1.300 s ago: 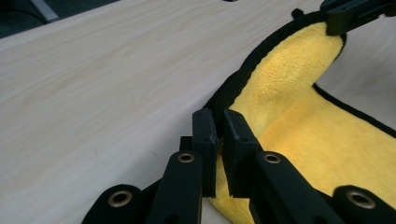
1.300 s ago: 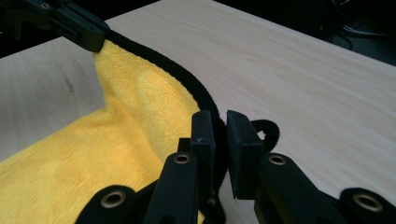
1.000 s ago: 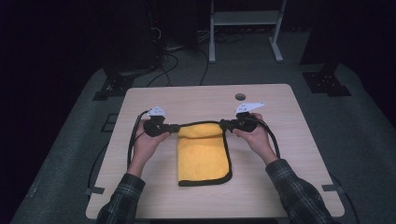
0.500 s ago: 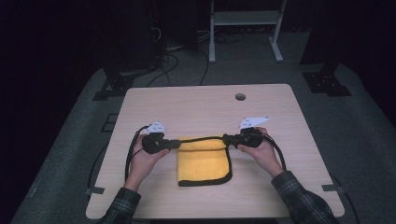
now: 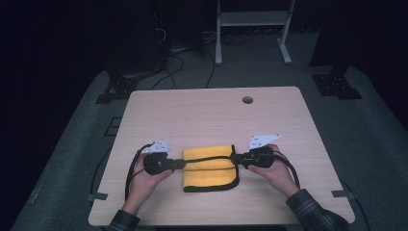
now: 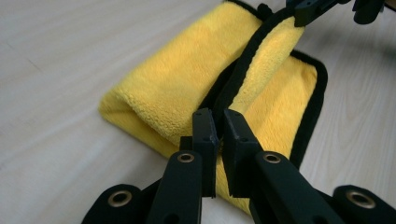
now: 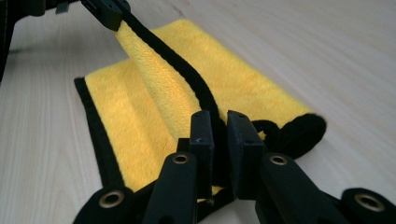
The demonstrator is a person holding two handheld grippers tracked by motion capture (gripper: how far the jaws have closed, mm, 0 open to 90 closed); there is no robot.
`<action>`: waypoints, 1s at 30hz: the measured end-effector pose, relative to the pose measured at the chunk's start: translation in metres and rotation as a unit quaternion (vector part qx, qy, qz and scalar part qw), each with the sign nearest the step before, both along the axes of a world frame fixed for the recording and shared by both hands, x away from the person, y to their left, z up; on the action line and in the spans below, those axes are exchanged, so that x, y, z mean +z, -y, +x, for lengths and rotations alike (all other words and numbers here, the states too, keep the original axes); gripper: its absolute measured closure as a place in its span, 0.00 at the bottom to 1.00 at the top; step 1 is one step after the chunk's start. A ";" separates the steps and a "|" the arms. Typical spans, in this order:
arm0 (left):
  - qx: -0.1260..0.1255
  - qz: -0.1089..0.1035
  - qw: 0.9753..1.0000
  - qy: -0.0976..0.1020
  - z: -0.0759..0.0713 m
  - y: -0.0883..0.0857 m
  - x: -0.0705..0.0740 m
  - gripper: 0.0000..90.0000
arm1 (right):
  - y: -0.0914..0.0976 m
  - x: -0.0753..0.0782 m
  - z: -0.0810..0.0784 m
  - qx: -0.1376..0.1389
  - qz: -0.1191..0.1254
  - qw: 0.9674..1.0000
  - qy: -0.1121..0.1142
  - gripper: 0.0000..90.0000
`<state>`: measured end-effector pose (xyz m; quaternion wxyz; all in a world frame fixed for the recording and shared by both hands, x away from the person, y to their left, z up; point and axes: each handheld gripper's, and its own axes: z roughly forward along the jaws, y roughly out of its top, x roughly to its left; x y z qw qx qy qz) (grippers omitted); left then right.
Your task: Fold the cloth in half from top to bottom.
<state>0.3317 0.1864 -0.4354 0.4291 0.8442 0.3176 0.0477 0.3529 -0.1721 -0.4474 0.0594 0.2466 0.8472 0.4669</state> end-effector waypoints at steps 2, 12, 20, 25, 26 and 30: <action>-0.005 -0.001 1.000 -0.008 -0.004 0.001 -0.003 0.94 | -0.001 -0.004 -0.003 0.004 -0.011 1.000 -0.003 0.89; -0.013 0.025 0.999 -0.039 -0.014 0.002 -0.019 0.93 | -0.003 -0.015 -0.016 0.022 -0.033 0.999 -0.019 0.88; -0.011 0.023 0.999 -0.042 -0.018 0.000 -0.018 0.81 | 0.002 -0.016 -0.021 0.016 -0.019 0.999 -0.023 0.79; -0.002 -0.008 1.000 -0.017 -0.024 -0.012 0.000 0.78 | 0.016 -0.003 -0.028 0.009 0.016 1.000 -0.014 0.79; 0.000 -0.013 1.000 -0.012 -0.024 -0.014 0.003 0.78 | 0.019 0.000 -0.029 0.007 0.018 1.000 -0.009 0.82; 0.008 -0.021 1.000 0.001 -0.023 -0.017 0.009 0.87 | 0.030 0.010 -0.031 -0.008 0.027 1.000 0.005 0.91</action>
